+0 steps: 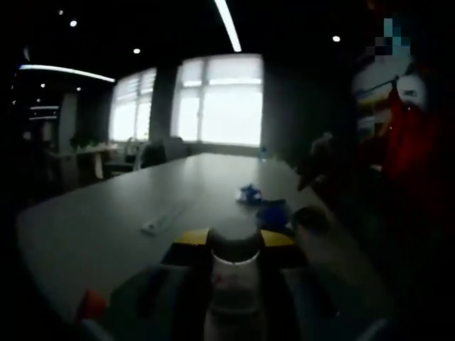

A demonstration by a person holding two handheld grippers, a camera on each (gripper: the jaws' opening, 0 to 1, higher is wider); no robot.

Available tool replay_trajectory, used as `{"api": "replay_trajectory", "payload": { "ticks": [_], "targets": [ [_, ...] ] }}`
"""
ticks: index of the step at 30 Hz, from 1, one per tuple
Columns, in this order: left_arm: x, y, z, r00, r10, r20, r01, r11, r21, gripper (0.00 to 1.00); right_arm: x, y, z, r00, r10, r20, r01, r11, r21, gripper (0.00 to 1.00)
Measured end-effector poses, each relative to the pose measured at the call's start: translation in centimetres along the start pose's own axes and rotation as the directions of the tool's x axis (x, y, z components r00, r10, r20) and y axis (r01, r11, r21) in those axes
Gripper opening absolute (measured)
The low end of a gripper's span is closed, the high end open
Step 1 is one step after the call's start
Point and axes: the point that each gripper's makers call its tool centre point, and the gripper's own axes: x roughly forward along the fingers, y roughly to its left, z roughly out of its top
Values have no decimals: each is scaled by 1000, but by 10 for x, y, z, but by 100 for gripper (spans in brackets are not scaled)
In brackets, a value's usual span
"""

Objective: Arrange the tabletop items into an orderly group along one side of the table until the central work area is clear of visible clutter.

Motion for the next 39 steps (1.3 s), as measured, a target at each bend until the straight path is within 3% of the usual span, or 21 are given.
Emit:
{"api": "replay_trajectory", "payload": {
  "ticks": [2,4,6,8,15,19,23,39],
  "targets": [
    [2,1,-4,1000,-1,-2,1,1000,-1,22,-2,-3,-4,1000,-17,-4,17,1000,8,55],
    [4,1,-8,1000,-3,-6,3,1000,2,22,-5,-4,-5,999,-31,9,31,999,18,65],
    [5,-1,-11,1000,-8,-9,8,1000,1,22,-5,-3,1,997,-56,61,55,998,6,89],
    [6,0,-12,1000,-14,-6,14,1000,-1,22,-5,1,2,996,-51,71,50,999,17,100],
    [5,1,-13,1000,-30,-7,30,999,15,22,-2,16,-1,999,-25,47,26,999,-36,100],
    [3,-3,-14,999,-52,-9,52,998,28,22,-3,11,-3,999,-44,31,45,998,-46,100],
    [2,-4,-18,998,-61,-27,62,997,43,22,-5,6,3,997,-59,54,60,998,-29,100],
    [-3,-8,-21,991,-124,-59,128,990,67,22,-7,6,-5,998,-64,27,65,998,-17,100]
  ]
}}
